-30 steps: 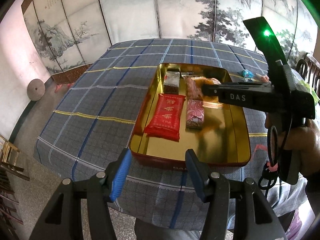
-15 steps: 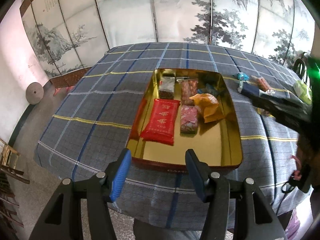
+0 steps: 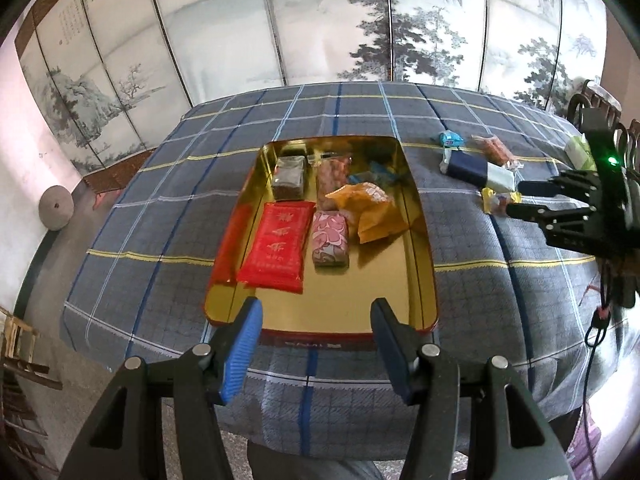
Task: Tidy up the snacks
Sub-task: 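Grasp the yellow-edged clear candy bag with the right tool and lift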
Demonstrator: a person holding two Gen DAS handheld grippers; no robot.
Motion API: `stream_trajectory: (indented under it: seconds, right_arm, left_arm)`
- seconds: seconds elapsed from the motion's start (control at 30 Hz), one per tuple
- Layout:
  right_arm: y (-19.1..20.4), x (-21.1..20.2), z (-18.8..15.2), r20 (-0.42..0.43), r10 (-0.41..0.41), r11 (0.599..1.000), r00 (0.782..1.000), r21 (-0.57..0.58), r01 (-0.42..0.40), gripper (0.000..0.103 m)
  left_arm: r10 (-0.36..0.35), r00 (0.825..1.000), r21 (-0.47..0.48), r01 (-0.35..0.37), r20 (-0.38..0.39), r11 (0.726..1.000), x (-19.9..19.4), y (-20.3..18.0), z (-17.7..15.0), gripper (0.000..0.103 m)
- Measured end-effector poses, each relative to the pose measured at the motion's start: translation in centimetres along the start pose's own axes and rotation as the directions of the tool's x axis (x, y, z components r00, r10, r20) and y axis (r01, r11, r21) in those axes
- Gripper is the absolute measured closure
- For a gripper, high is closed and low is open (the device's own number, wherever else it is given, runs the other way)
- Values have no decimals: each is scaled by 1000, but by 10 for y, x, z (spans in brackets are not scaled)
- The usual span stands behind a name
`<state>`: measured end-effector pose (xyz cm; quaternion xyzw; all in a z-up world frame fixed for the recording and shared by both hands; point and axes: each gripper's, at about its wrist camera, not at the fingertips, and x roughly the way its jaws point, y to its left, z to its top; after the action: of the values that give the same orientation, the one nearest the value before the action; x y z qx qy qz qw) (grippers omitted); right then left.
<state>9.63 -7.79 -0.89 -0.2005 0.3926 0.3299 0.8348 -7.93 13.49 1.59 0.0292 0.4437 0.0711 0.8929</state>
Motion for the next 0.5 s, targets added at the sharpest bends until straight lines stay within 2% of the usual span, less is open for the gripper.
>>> stream_trajectory:
  seconds: [0.23, 0.33, 0.43, 0.47, 0.5]
  right_arm:
    - [-6, 24, 14, -93, 83, 992, 992, -85, -91, 61]
    - [-11, 43, 18, -187, 91, 987, 978, -113, -113, 61]
    - [-16, 45, 16, -191, 117, 986, 975, -92, -136, 66]
    - [-16, 44, 16, -181, 101, 989, 978, -88, -119, 77]
    - [-17, 43, 15, -171, 92, 991, 981, -77, -107, 80]
  left_arm:
    - [-7, 1000, 23, 8, -19, 1000, 10, -11, 5, 46]
    - [-12, 999, 33, 13, -32, 999, 14, -17, 7, 46]
    - [-11, 999, 42, 13, -32, 999, 14, -21, 8, 46]
    - [-10, 999, 43, 12, -33, 999, 14, -22, 9, 46]
    - [-10, 999, 43, 11, -35, 999, 15, -23, 9, 46]
